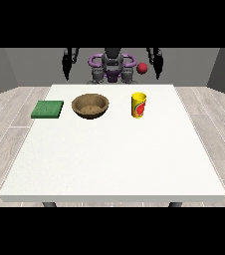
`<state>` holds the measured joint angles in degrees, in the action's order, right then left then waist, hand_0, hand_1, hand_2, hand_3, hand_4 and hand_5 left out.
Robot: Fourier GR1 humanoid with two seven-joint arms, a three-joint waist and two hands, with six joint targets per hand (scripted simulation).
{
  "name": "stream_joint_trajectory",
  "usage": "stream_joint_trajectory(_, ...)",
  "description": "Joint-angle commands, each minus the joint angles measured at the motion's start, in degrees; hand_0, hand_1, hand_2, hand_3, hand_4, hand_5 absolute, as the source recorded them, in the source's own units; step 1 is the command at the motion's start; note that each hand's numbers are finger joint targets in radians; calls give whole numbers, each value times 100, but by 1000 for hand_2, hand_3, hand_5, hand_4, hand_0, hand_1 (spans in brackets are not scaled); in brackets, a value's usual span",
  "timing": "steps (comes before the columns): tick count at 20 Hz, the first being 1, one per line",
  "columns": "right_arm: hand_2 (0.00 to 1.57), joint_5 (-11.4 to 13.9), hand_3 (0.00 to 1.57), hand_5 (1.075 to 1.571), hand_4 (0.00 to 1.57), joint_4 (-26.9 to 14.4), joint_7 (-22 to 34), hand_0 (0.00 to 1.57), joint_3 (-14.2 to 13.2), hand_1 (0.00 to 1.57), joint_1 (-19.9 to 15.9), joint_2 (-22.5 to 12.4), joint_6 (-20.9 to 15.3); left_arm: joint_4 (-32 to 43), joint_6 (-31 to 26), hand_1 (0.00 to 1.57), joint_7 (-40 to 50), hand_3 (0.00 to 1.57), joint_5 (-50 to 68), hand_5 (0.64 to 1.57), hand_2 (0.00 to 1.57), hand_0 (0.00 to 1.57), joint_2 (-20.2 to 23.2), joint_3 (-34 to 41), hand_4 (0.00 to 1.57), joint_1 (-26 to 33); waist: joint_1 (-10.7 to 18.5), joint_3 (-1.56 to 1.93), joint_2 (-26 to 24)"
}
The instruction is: Pick the cup and pour the ball into the bowl, then pick the bowl and place it on the pad
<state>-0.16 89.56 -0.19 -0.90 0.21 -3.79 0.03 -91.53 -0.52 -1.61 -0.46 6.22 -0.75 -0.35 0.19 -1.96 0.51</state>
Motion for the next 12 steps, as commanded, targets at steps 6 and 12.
stream_joint_trajectory(6,0,35,305,1571,1058,620,587,0,-88,0,-69,-393,68,-620,-71,0,606,0,73,1535,0,0,226,28,0,-117,-52,142,-1615)
stream_joint_trajectory(12,0,-196,0,1571,783,1245,2038,0,1511,0,-627,368,-1295,-1303,256,0,2279,0,1602,1541,0,0,-606,55,0,-494,409,187,-2990)
